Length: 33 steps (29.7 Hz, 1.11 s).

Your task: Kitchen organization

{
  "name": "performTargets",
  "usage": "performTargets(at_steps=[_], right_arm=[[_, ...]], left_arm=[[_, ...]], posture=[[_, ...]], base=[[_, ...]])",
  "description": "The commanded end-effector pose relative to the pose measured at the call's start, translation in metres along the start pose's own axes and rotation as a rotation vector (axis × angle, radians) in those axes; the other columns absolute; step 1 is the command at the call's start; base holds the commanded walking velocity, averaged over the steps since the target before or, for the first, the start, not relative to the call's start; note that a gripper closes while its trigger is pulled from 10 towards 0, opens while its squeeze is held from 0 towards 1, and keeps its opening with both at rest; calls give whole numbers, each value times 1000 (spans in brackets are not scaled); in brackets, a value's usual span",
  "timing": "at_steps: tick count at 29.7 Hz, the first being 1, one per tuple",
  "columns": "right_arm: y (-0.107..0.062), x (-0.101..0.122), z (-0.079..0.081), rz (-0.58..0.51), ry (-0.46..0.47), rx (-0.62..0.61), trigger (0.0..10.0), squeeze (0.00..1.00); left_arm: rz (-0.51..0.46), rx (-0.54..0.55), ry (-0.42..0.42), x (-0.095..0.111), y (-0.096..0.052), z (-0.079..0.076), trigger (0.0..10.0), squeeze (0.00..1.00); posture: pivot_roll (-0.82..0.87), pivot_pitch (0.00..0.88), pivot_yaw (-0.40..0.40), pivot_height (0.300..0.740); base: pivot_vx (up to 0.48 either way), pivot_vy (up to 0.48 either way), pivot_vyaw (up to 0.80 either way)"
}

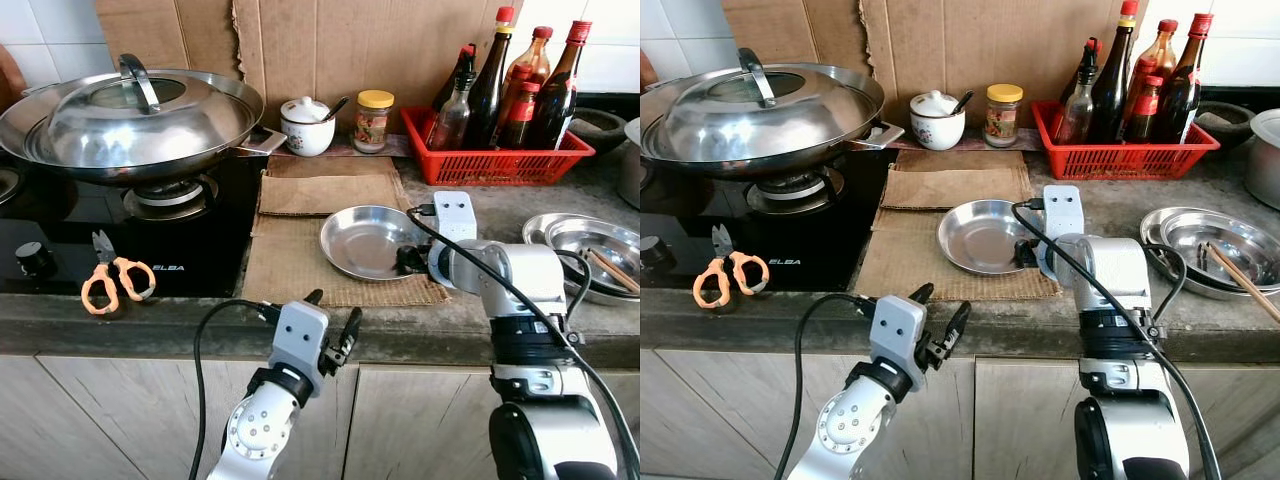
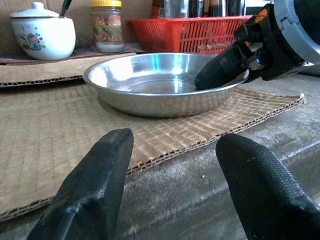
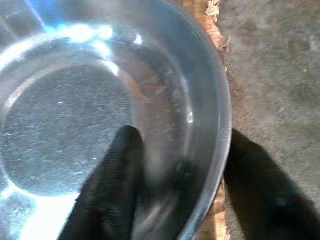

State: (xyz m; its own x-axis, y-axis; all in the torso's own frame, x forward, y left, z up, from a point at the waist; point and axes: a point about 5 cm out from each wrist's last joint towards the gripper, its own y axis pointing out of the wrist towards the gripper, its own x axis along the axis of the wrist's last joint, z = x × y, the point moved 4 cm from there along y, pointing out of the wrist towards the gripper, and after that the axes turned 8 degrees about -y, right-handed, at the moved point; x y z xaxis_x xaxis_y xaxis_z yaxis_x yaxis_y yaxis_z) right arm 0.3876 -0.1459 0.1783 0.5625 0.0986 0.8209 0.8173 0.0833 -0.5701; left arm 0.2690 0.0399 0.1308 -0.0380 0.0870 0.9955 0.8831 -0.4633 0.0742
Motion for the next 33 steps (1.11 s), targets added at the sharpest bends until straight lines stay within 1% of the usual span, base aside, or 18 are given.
performTargets(at_steps=[1, 7, 9, 10, 12, 13, 14, 15, 16, 17, 18, 21, 22, 26, 30, 31, 32, 33], right_arm=[[5, -11, -2, 68, 31, -10, 0, 0], [8, -12, -6, 74, 96, -21, 0, 0], [8, -12, -6, 74, 99, -19, 0, 0], [8, -11, -7, 62, 147, -25, 0, 0], [9, -12, -5, 48, 205, -15, 0, 0], [8, -9, -3, 13, 309, 11, 0, 0], [8, -9, -2, 3, 356, 20, 0, 0], [8, -9, -2, -2, 385, 25, 0, 0], [8, -9, -2, -2, 385, 25, 0, 0], [6, -10, 1, -36, 497, 41, 0, 0], [6, -10, 1, -36, 497, 41, 0, 0], [1, -8, 0, -157, 681, 28, 0, 0], [1, -8, 0, -157, 681, 28, 0, 0], [-9, -9, 4, -269, 808, 28, 0, 0], [-23, -12, 1, -379, 851, -15, 0, 0], [-28, -11, -2, -419, 819, -37, 0, 0], [-28, -11, -2, -419, 819, -37, 0, 0], [-48, -1, -7, -563, 617, -104, 0, 0]], left_arm=[[-24, 6, 11, 6, -1, 1, 10000, 0], [-22, 11, 17, 5, -1, 2, 10000, 0], [-22, 11, 17, 5, -1, 2, 10000, 0], [-21, 15, 20, 5, 0, 3, 10000, 0], [-21, 19, 20, 5, 0, 3, 10000, 0], [-20, 20, 25, 5, 0, 3, 10000, 0], [-19, 21, 25, 5, 0, 4, 10000, 0], [-19, 22, 25, 5, 0, 4, 10000, 0], [-19, 22, 25, 5, 0, 4, 10000, 0], [-18, 26, 27, 5, 0, 5, 10000, 0], [-18, 26, 27, 5, 0, 5, 10000, 0], [-17, 32, 30, 4, 1, 6, 10000, 0], [-17, 32, 30, 4, 1, 6, 10000, 0], [-17, 38, 33, 5, 1, 7, 10000, 0], [-15, 41, 37, 5, 1, 9, 10000, 0], [-15, 42, 37, 5, 1, 9, 10000, 0], [-15, 42, 37, 5, 1, 9, 10000, 0], [-18, 48, 37, 6, 1, 10, 10000, 0]], posture=[[114, 0, -65, 740], [116, 0, -65, 740], [115, 0, -65, 740], [115, 0, -65, 740], [115, 0, -65, 740], [115, 0, -65, 740], [116, 0, -64, 740], [116, 0, -64, 740], [116, 0, -64, 740], [114, 0, -62, 740], [114, 0, -62, 740], [111, 0, -57, 740], [111, 0, -57, 740], [106, 0, -51, 740], [102, 0, -45, 740], [103, 0, -45, 740], [103, 0, -45, 740], [103, 0, -42, 740]], base=[[0, 0, 0], [0, 0, 0], [0, 0, 0], [0, 0, 0], [0, 0, 0], [0, 0, 0], [0, 0, 0], [0, 0, 0], [0, 0, 0], [0, 0, 0], [0, 0, 0], [0, 0, 0], [0, 0, 0], [0, 0, 0], [0, 0, 0], [0, 0, 0], [0, 0, 0], [0, 0, 0]])
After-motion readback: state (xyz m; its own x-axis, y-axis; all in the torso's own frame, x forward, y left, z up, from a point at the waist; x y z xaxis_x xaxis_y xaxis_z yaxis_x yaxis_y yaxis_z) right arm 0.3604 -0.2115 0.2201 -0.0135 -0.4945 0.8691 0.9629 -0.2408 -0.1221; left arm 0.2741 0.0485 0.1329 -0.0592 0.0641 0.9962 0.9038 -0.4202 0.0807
